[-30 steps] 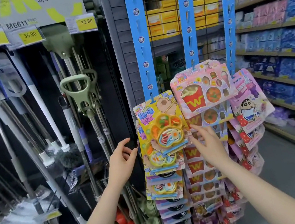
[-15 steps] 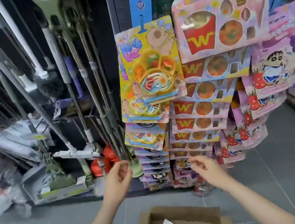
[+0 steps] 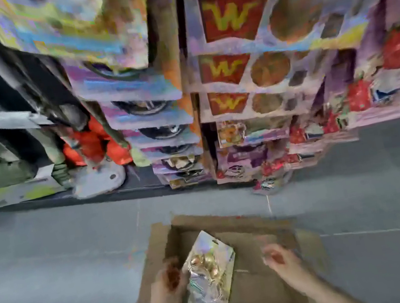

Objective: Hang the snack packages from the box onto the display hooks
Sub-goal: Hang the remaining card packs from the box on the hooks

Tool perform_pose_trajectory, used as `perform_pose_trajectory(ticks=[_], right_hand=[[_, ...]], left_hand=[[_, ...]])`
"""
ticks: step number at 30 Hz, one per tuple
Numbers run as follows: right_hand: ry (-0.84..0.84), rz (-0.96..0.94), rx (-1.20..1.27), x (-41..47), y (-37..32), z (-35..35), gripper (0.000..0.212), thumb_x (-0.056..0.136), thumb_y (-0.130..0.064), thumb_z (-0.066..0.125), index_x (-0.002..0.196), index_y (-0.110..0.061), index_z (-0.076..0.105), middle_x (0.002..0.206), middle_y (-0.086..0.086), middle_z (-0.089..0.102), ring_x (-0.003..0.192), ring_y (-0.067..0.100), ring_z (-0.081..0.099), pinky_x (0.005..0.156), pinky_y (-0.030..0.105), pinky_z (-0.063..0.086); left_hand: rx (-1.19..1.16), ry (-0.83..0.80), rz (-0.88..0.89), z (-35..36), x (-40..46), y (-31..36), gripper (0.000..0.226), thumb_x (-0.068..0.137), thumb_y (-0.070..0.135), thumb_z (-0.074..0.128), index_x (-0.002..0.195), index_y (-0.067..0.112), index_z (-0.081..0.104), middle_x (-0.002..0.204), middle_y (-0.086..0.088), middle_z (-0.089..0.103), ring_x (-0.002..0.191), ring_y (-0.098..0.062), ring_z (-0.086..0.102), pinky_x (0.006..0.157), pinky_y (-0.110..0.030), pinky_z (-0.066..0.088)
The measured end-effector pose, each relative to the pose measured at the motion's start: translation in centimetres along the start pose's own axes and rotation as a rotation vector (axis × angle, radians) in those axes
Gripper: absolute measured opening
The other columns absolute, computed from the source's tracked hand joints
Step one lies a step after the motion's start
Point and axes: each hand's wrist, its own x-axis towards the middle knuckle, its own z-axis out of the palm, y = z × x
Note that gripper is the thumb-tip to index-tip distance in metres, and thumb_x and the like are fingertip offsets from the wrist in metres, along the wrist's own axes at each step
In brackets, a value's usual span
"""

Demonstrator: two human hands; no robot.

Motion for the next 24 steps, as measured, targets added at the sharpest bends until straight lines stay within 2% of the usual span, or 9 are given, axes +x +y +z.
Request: perform_pose_trajectory(ticks=[2,5,7,10,14,17,19,22,24], right_hand=[[0.017,0.023,0.04,4.2,4.9,3.2,0.025,0.08,0.006,0.063,0.074,-0.017,0.055,0.07,0.002,0.058,0.057,-0.016,0.055,0.061,0.007,0.041],[0.019,0.032,0.093,10.7,12.0,7.9,0.026,0.08,-0.001,0.067,0.072,-0.023,0.056,0.071,-0.004,0.058,0.067,0.002,0.058,0.068,0.019,0.041],[0.025,0.041,0.101,14.5,16.2,10.3,0.016,0.083,-0.01,0.065,0.079,-0.024,0.058,0.078,-0.005,0.059,0.079,0.014,0.057,0.074,0.026,0.043],[0.007,0.056,0.093,18.4,20.8,13.8,0.01,0.085,-0.017,0.063,0.091,-0.023,0.058,0.084,-0.01,0.057,0.083,0.013,0.056,0.081,0.035,0.046],[-0.032,0.064,0.099,20.2,23.5,16.8,0.01,0.085,-0.018,0.063,0.094,-0.02,0.058,0.082,-0.006,0.057,0.075,0.013,0.053,0.067,0.02,0.039],[-0.026,0.073,0.104,20.4,23.7,17.1,0.01,0.086,-0.022,0.062,0.094,-0.024,0.058,0.084,-0.01,0.058,0.079,0.014,0.054,0.068,0.022,0.04],[-0.032,0.089,0.099,20.0,23.7,17.2,0.016,0.085,-0.026,0.062,0.1,-0.022,0.058,0.091,-0.005,0.061,0.083,0.014,0.056,0.07,0.024,0.042],[-0.04,0.128,0.097,19.3,23.3,17.5,0.03,0.083,-0.029,0.064,0.11,-0.019,0.055,0.105,0.002,0.061,0.092,0.016,0.056,0.074,0.026,0.042],[-0.064,0.159,0.139,18.9,22.6,17.7,0.041,0.083,-0.031,0.065,0.118,-0.017,0.049,0.111,0.0,0.055,0.098,0.014,0.053,0.076,0.026,0.04]], left_hand=[[0.039,0.003,0.015,3.8,3.2,-5.0,0.023,0.06,0.057,0.057,0.081,0.046,0.059,0.068,0.018,0.066,0.073,0.007,0.061,0.062,-0.009,0.041],[0.148,-0.051,0.01,9.2,9.4,-13.8,0.053,0.062,0.062,0.051,0.1,0.026,0.059,0.094,0.01,0.059,0.096,-0.017,0.06,0.081,-0.026,0.044],[0.232,-0.08,-0.022,12.1,13.2,-18.4,0.067,0.065,0.056,0.06,0.115,0.011,0.057,0.107,-0.005,0.058,0.107,-0.027,0.054,0.088,-0.031,0.041],[0.267,-0.126,-0.087,15.1,16.6,-22.8,0.076,0.069,0.036,0.075,0.133,0.009,0.043,0.127,-0.014,0.047,0.121,-0.03,0.043,0.095,-0.027,0.033],[0.282,-0.126,-0.185,17.0,19.4,-26.6,0.095,0.072,0.024,0.078,0.147,0.015,0.021,0.136,-0.017,0.042,0.129,-0.034,0.037,0.106,-0.038,0.032],[0.3,-0.073,-0.205,17.6,19.3,-26.5,0.081,0.071,0.025,0.079,0.138,0.011,0.036,0.128,-0.017,0.043,0.127,-0.033,0.035,0.105,-0.036,0.03],[0.249,-0.049,-0.197,17.6,18.4,-26.1,0.069,0.069,0.025,0.08,0.127,0.011,0.046,0.121,-0.011,0.047,0.12,-0.027,0.042,0.102,-0.034,0.033],[0.002,-0.122,-0.26,17.5,17.1,-25.2,0.054,0.069,0.023,0.081,0.113,0.019,0.051,0.112,0.0,0.06,0.104,-0.017,0.059,0.096,-0.039,0.048],[-0.168,-0.177,-0.286,17.8,16.1,-24.2,0.045,0.07,0.018,0.08,0.105,0.018,0.052,0.106,-0.002,0.067,0.097,-0.018,0.066,0.089,-0.045,0.054]])
